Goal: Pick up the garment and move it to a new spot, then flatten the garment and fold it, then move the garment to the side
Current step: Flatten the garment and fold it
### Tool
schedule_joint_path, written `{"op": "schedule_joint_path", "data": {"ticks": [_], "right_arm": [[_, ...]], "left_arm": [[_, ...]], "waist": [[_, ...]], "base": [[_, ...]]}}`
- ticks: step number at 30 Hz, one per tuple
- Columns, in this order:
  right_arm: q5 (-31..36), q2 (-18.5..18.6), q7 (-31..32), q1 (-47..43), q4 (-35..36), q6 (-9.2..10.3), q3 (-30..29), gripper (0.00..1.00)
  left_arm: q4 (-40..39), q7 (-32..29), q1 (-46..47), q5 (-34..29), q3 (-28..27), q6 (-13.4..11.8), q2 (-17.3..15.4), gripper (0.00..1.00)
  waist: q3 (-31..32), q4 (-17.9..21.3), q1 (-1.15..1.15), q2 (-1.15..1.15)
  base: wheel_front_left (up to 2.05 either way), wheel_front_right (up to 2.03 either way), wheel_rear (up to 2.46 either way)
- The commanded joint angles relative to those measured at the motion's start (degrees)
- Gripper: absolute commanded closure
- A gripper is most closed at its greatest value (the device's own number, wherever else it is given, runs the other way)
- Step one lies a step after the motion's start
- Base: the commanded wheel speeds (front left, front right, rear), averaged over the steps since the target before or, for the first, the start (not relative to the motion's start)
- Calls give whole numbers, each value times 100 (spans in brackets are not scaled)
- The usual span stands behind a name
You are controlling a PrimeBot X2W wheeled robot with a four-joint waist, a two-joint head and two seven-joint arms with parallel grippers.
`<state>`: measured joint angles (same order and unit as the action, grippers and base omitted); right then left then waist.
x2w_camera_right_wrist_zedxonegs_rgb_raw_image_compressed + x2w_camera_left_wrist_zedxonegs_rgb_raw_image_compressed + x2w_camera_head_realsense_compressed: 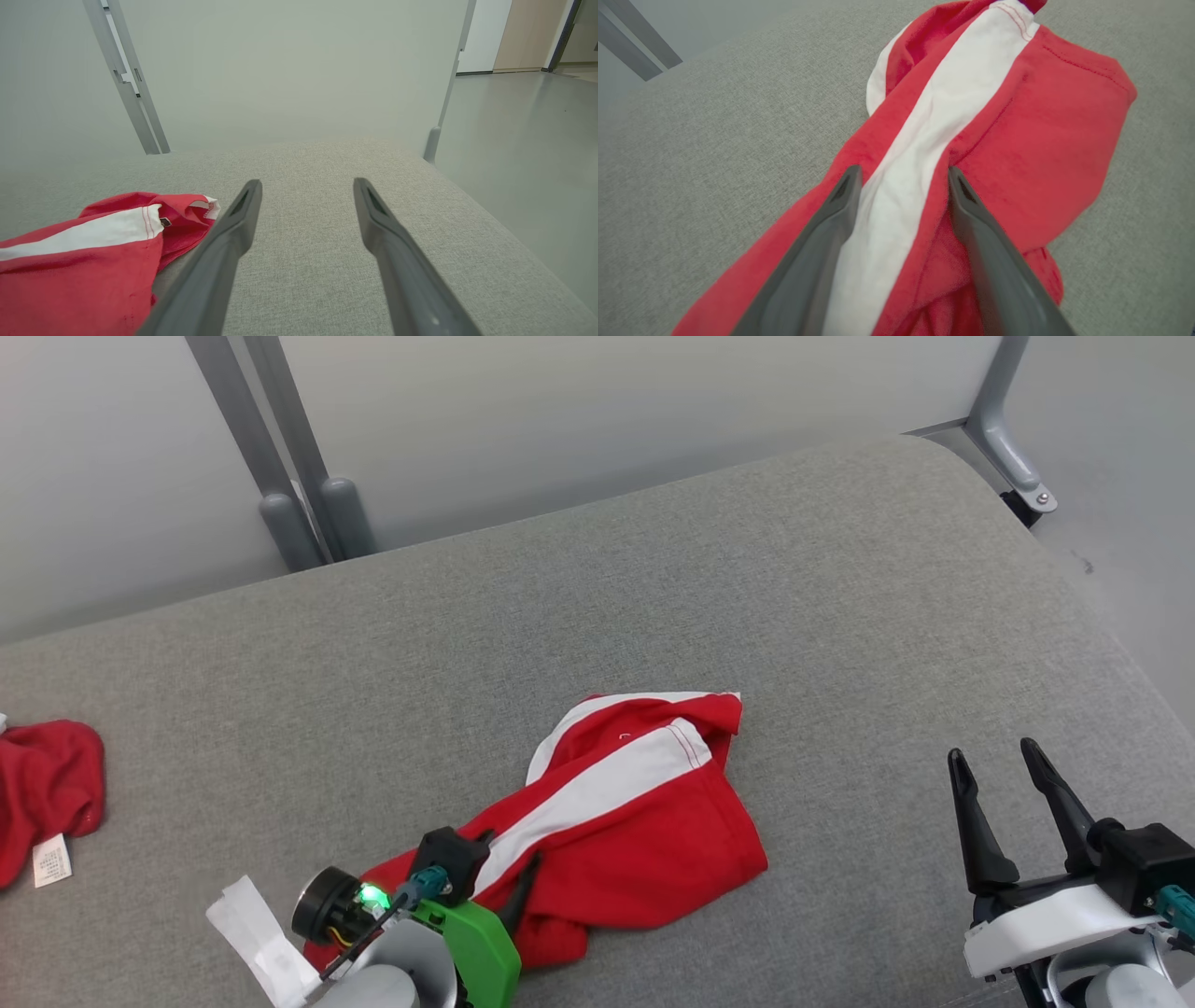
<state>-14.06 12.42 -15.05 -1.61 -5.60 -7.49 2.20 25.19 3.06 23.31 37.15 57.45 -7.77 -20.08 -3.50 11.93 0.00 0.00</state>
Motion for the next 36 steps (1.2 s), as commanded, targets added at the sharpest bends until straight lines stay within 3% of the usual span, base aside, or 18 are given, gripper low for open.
{"op": "schedule_joint_path", "data": {"ticks": [1, 7, 18, 24, 36], "right_arm": [[-38, -4, -19, 1, -2, 0, -5, 0], [-46, 16, -19, 28, 5, 0, -16, 0], [-37, 72, -19, 111, 11, 0, 13, 0], [-59, 140, -19, 184, 10, 0, 33, 0], [-112, 152, -19, 290, -41, 0, 66, 0]], "left_arm": [[51, -28, 109, 76, -23, 41, -43, 100], [95, 3, 218, 160, -129, 83, -100, 100], [79, 518, 1285, 2, -853, -432, -230, 100], [402, 755, 2031, -63, -1174, -538, -221, 100], [995, 1141, 3239, -415, -1444, -726, 56, 100]], "waist": [[-11, 28, 0, 0], [-13, 56, 0, 0], [-88, 17, 0, 0], [-145, 40, 0, 0], [-206, 97, 0, 0]], "base": [[0, 0, 0], [0, 0, 0], [0, 0, 0], [0, 0, 0], [0, 0, 0]]}}
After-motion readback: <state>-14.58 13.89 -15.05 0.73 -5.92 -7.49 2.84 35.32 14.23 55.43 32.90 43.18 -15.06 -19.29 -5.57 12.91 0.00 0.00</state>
